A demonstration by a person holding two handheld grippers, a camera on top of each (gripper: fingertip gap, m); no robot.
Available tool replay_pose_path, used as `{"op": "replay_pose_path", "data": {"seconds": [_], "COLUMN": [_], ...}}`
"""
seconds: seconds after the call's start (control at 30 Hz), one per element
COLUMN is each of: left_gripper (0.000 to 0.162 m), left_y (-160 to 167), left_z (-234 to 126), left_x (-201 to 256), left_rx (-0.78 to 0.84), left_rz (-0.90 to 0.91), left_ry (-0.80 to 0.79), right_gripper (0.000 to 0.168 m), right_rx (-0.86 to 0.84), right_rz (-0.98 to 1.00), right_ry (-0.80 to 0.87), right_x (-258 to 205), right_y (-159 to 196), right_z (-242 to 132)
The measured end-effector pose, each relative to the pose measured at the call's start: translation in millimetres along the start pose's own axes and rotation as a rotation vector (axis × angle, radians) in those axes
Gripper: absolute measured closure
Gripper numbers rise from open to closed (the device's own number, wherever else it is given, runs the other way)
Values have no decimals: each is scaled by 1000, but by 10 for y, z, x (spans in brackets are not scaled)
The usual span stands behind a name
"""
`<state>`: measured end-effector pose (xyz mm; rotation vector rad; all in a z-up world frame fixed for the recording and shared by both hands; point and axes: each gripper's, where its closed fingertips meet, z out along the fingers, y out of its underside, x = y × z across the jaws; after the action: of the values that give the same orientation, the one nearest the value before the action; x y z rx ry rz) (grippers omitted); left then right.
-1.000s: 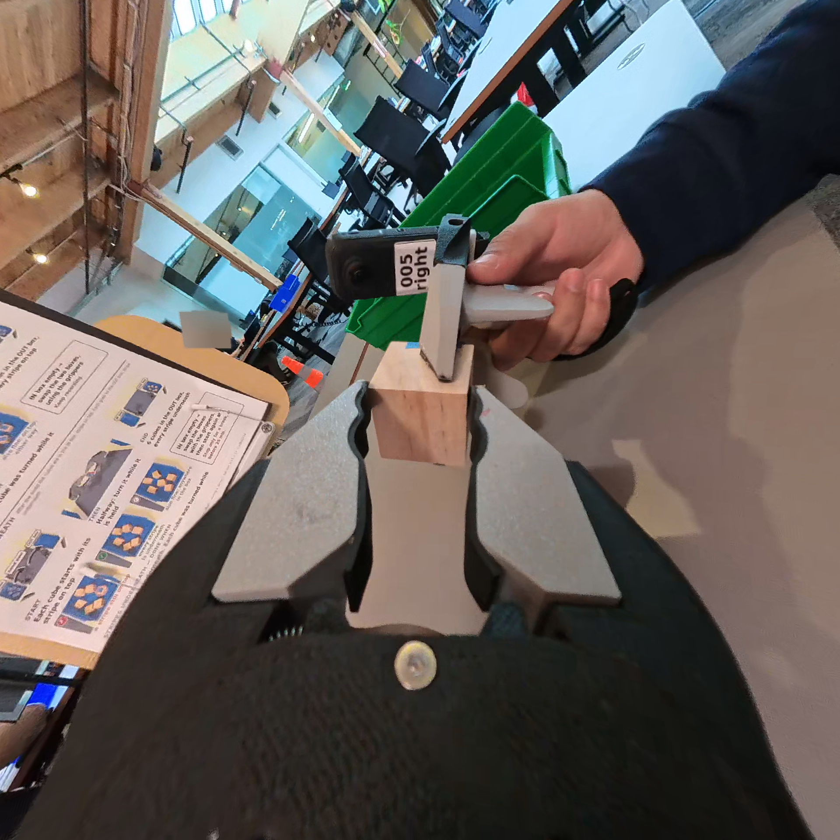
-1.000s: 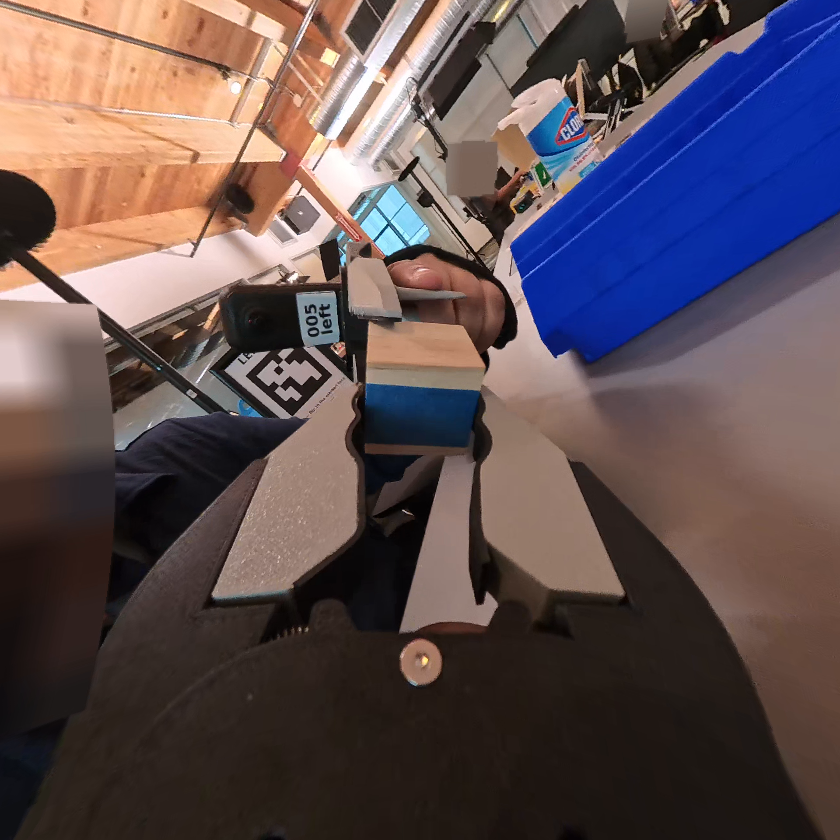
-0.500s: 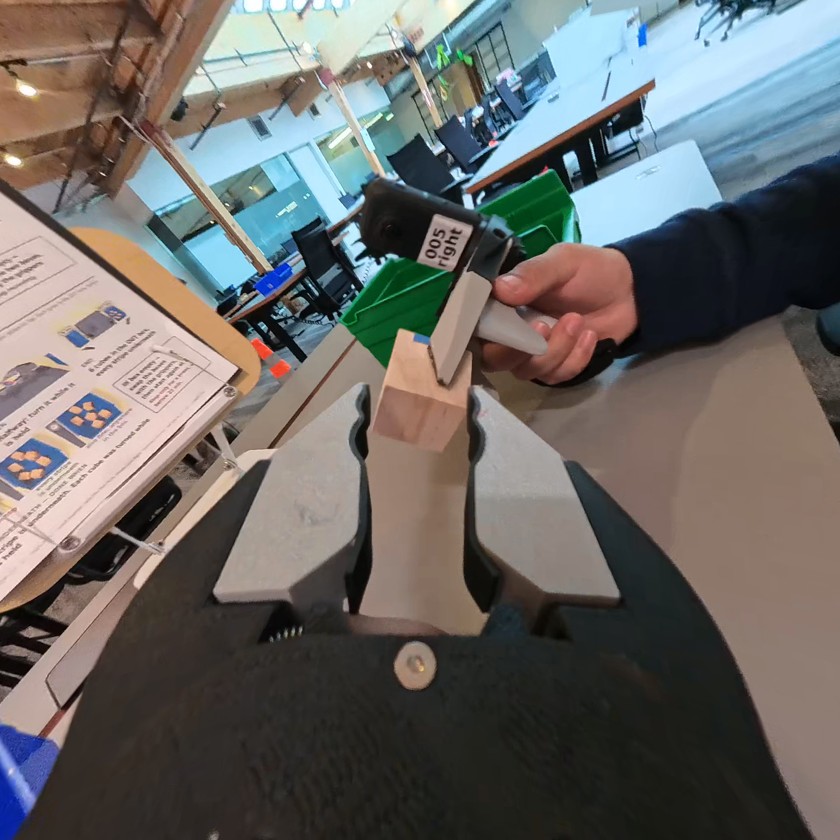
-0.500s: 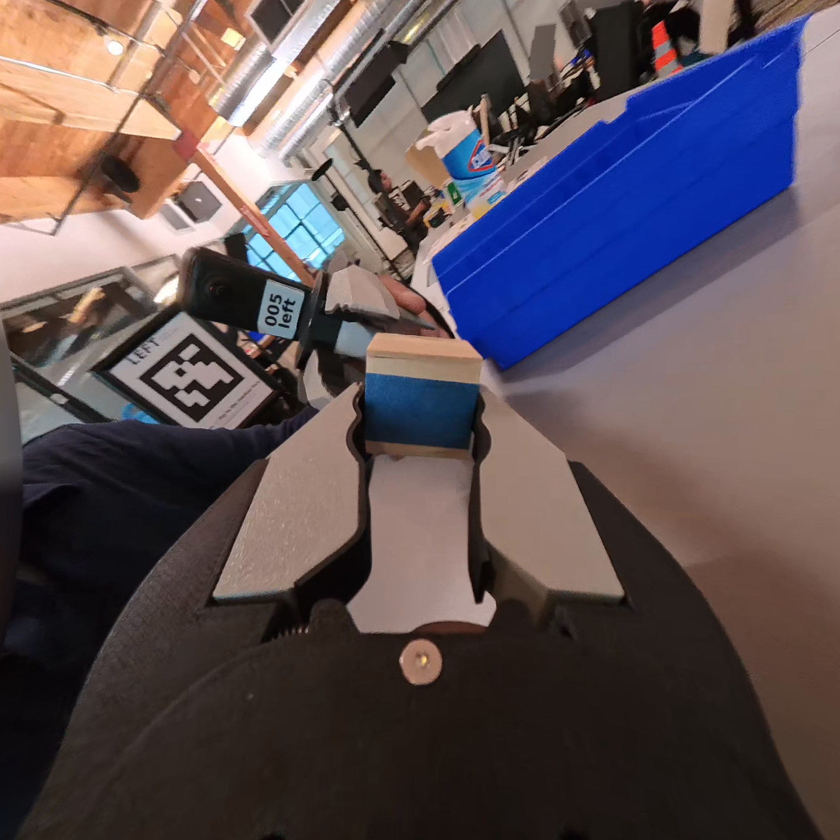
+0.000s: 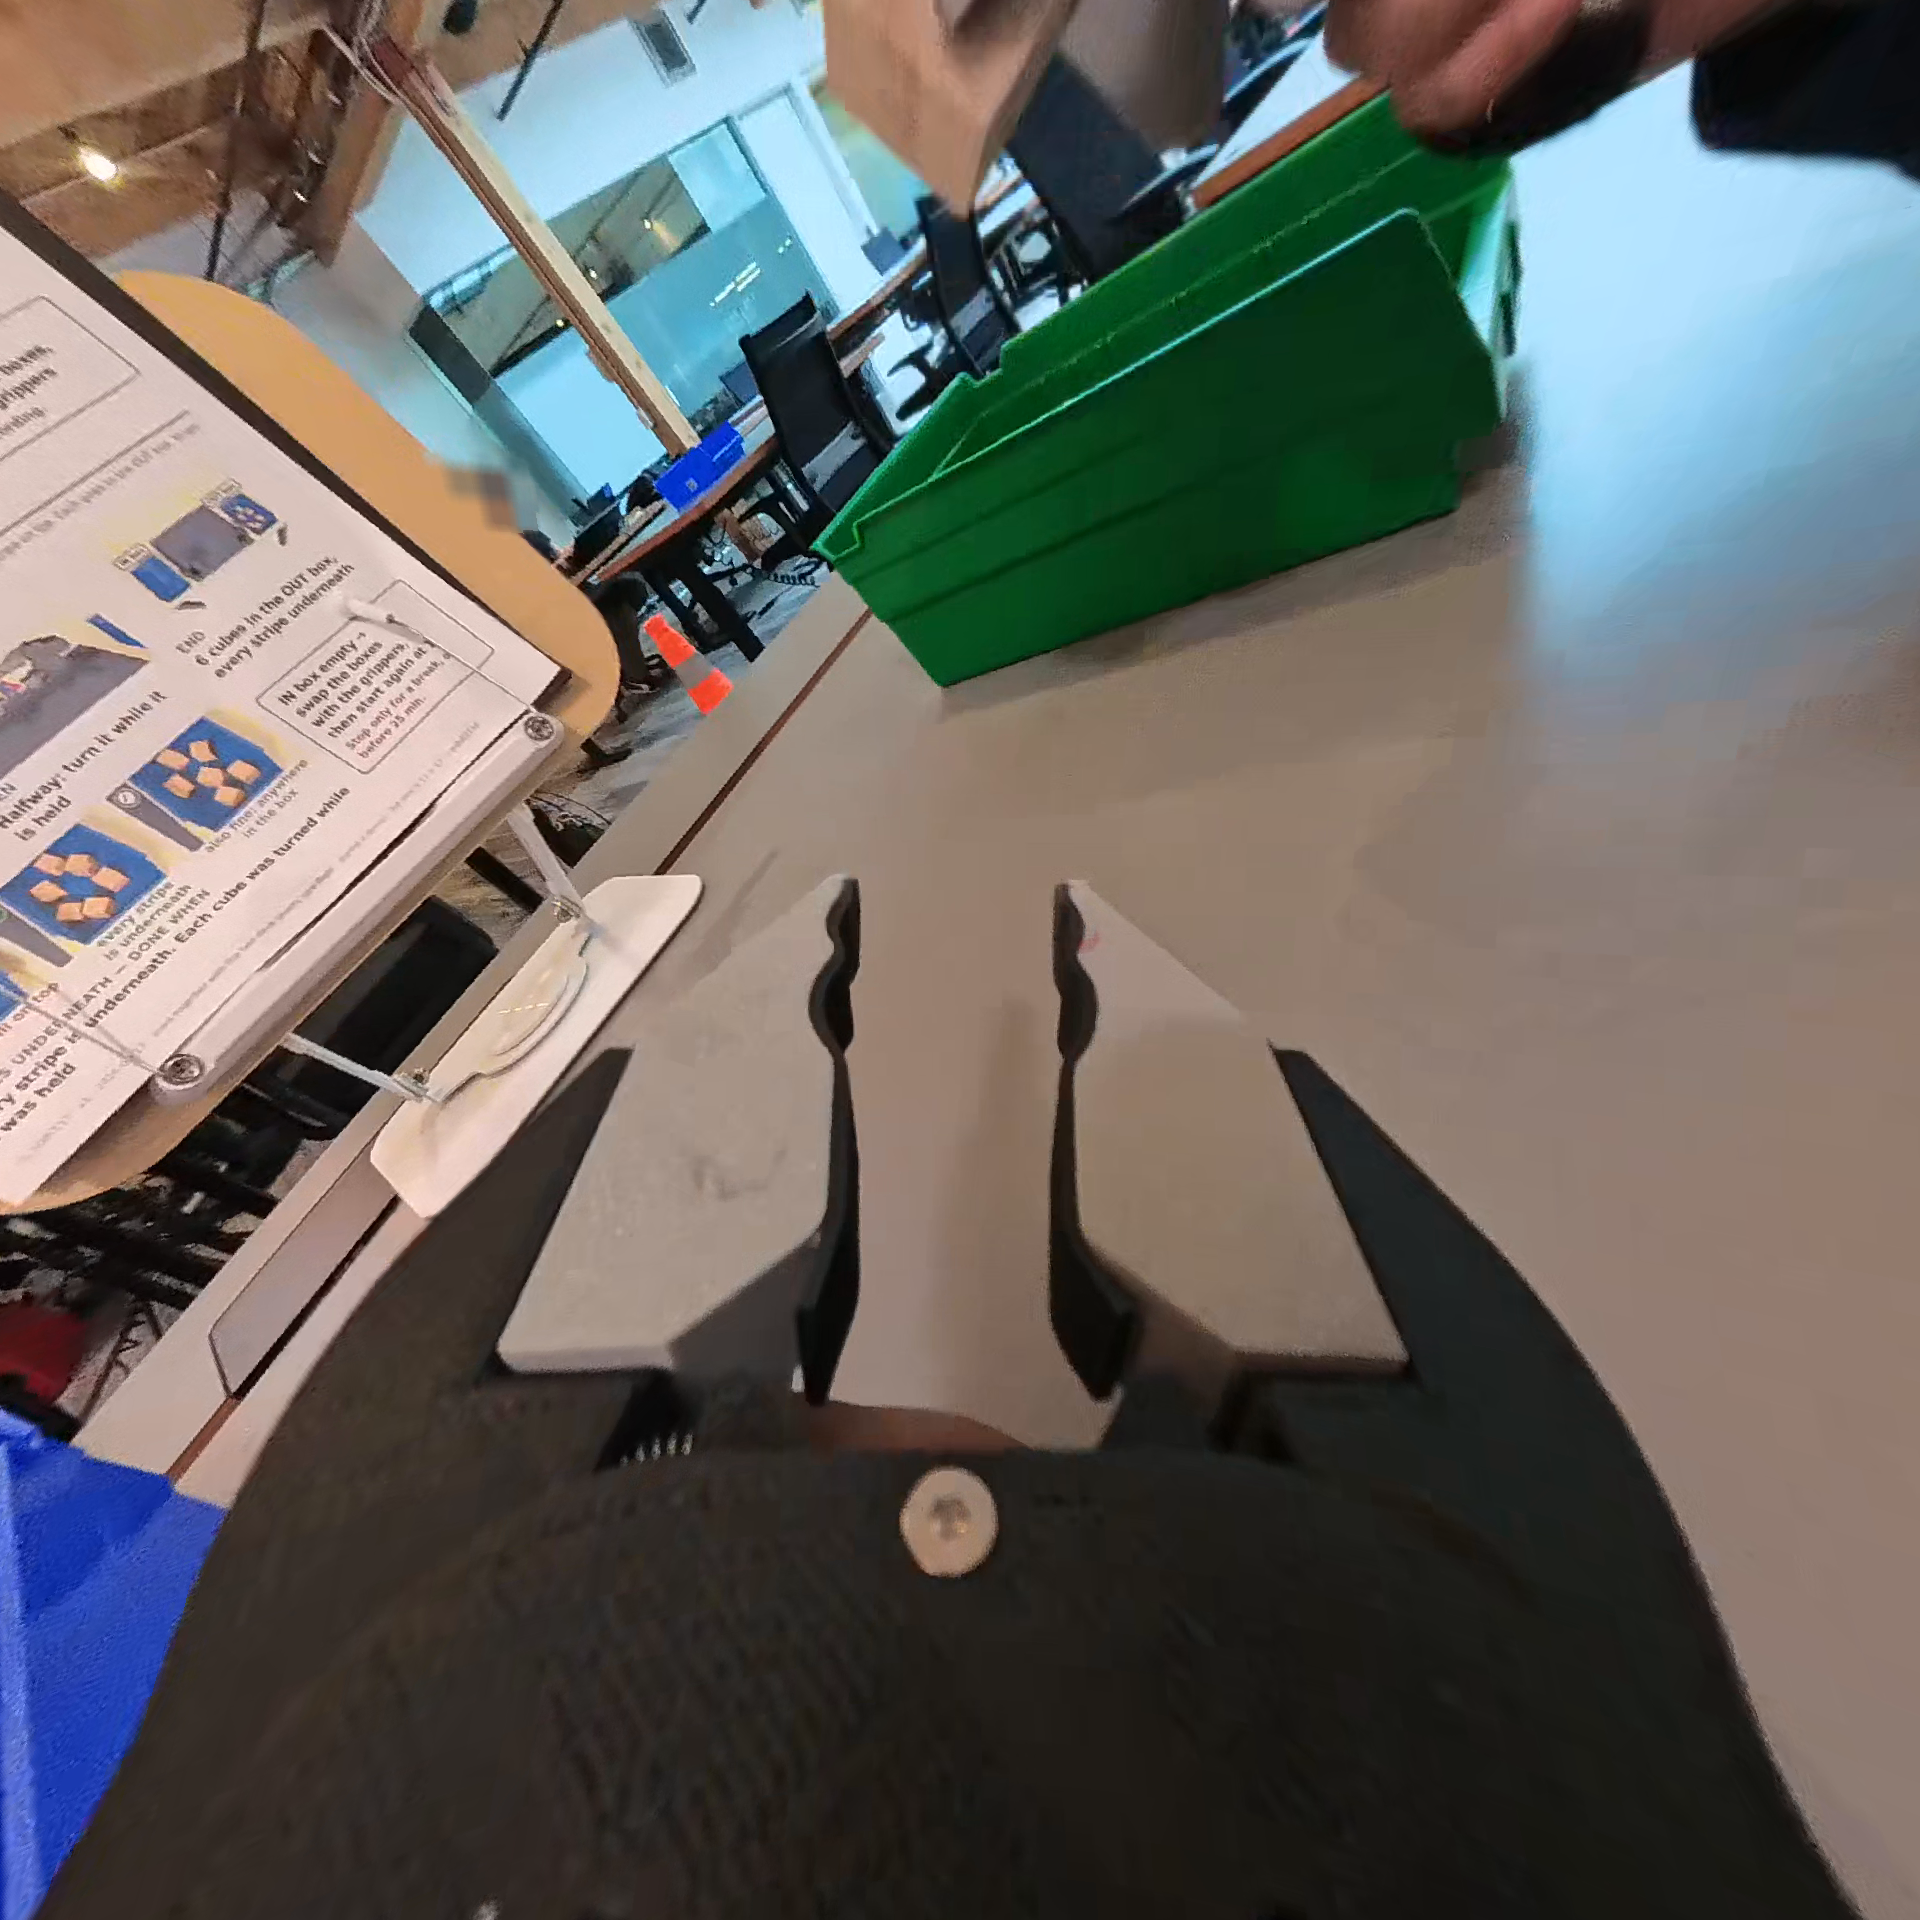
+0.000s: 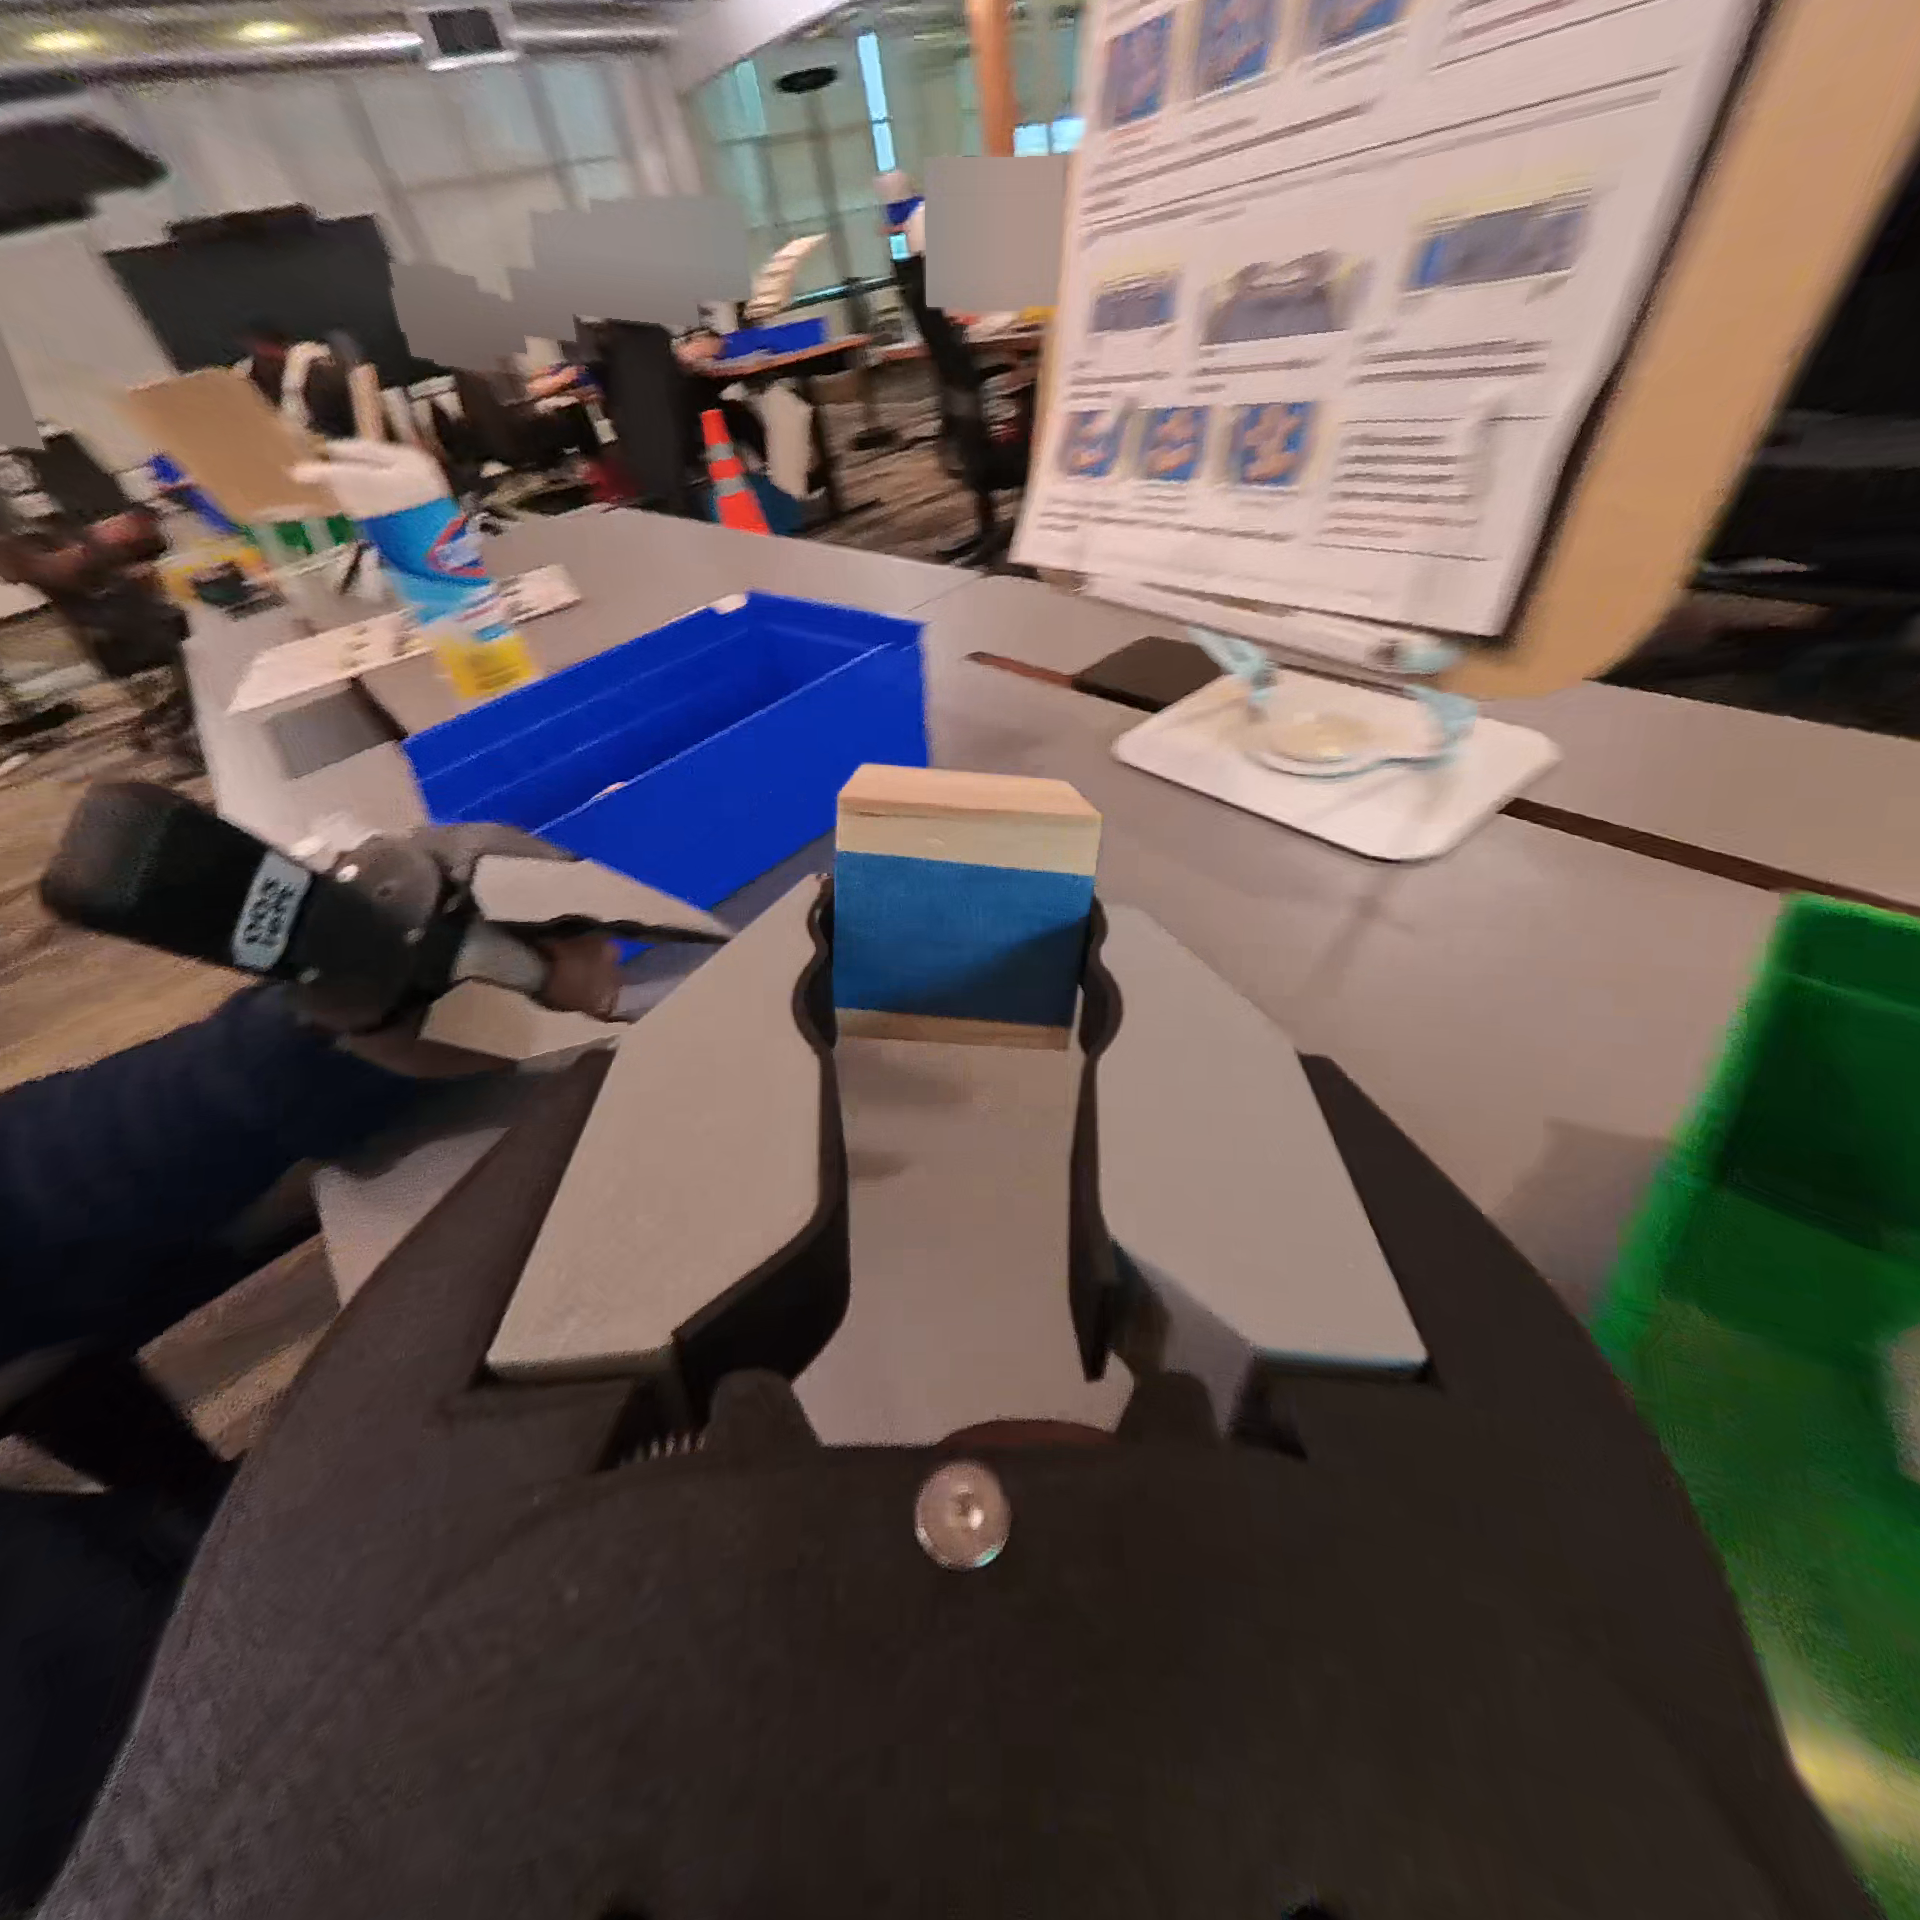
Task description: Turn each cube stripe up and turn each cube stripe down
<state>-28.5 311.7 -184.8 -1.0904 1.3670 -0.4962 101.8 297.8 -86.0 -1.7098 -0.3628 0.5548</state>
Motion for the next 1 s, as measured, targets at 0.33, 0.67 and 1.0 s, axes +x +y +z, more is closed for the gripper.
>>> {"op": "replay_pose_path", "data": {"seconds": [0.33,0.67,1.0], "left_gripper": [133,135,135], "left_y": [128,226,267], "left_z": [77,116,143], "left_x": [71,113,130], "left_rx": [-50,-84,-106], "left_rz": [-23,-41,-47], "left_ry": [21,46,50], "right_gripper": [125,124,121], "right_rx": [-502,-825,-446], "right_rz": [108,101,9], "right_ry": [621,668,620], "right_x": [2040,2313,1822], "right_y": [931,1586,528], "right_z": [-701,-632,-620]}}
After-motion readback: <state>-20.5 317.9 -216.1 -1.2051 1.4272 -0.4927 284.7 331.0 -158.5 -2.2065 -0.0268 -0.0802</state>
